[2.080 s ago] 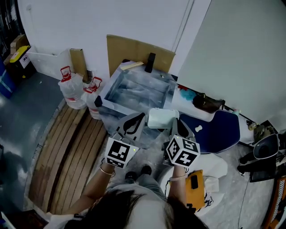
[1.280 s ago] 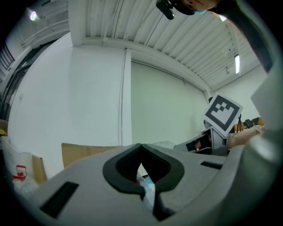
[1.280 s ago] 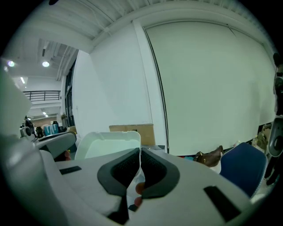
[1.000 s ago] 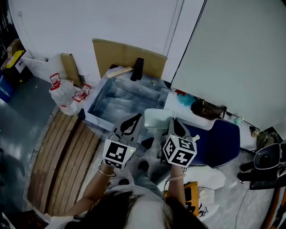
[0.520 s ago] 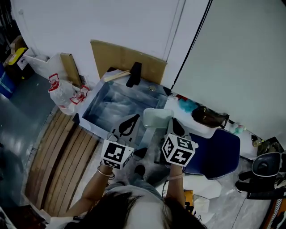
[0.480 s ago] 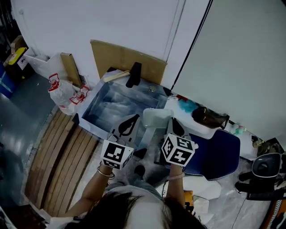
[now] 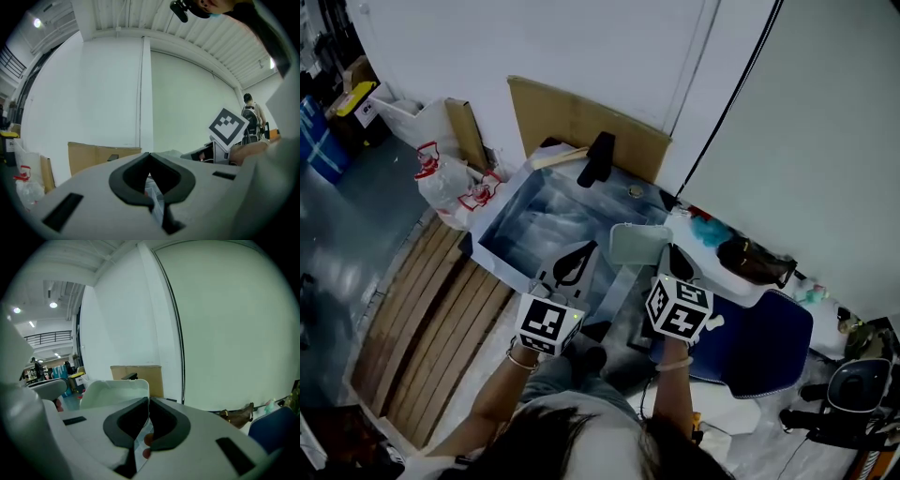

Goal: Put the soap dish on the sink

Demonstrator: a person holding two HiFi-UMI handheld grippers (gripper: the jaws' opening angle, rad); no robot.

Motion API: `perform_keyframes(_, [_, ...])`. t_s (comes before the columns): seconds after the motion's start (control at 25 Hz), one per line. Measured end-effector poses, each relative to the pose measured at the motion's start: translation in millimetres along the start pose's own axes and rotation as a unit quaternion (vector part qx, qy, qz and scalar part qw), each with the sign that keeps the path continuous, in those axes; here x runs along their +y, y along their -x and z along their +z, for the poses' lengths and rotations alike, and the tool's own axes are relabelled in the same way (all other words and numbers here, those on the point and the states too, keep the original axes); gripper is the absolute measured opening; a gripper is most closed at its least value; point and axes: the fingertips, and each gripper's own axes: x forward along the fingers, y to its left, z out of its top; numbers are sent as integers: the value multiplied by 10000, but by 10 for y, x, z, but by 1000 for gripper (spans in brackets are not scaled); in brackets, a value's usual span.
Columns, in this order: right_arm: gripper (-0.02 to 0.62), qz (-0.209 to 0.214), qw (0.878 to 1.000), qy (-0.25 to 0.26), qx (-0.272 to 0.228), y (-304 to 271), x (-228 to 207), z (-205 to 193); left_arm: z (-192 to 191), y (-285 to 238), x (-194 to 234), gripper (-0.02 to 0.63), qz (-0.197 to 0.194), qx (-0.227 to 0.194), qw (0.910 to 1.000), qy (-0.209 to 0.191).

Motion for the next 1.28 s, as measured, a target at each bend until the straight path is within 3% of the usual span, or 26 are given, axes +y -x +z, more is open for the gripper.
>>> perform_keyframes(0.8, [29,-411,9977,154,509,-994,-155,-145,-265,-548,558,8,-320,208,9992,88])
perform_keyframes(1.28, [29,-422,9939,393,940,-1709,-326,-371,-508,-933,802,9,-351,408,9984,164])
